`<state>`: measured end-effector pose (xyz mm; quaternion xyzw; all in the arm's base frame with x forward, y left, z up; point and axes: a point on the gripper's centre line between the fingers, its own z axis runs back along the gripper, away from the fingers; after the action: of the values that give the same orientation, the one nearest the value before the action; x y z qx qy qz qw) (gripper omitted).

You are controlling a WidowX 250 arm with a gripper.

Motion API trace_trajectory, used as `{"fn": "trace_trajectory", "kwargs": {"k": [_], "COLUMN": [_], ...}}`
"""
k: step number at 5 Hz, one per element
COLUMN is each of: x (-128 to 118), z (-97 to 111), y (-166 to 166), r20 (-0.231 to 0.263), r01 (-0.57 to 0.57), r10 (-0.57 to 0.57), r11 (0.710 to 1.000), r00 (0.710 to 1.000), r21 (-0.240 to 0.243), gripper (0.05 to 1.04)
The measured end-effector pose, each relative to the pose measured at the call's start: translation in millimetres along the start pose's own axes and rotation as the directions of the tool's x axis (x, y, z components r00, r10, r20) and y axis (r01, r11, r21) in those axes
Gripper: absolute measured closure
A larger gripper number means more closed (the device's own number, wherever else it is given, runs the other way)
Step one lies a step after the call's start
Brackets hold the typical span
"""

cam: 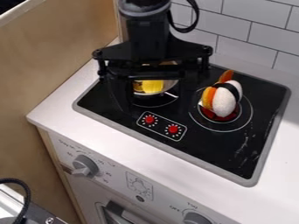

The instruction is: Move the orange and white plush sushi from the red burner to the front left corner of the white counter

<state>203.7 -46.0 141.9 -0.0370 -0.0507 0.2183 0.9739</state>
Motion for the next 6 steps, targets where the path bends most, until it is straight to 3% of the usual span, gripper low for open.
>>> {"fn": "trace_trajectory", "kwargs": {"k": [2, 3, 6], "x": [9.7, 24.3, 35.5], "z": [-16.2, -20.8, -47.1], "y": [-5.6, -15.6, -49.1], "r20": [-0.026, -0.020, 0.069], "r01": [0.011, 0.033, 0.029], "r10": [-0.010, -0.033, -0.027], "r11": [0.999, 0.999, 0.999], "r00": [1.000, 0.999, 0.997], "r21": [0.037, 0.016, -0.015], "gripper": [0.083, 0.083, 0.083]}}
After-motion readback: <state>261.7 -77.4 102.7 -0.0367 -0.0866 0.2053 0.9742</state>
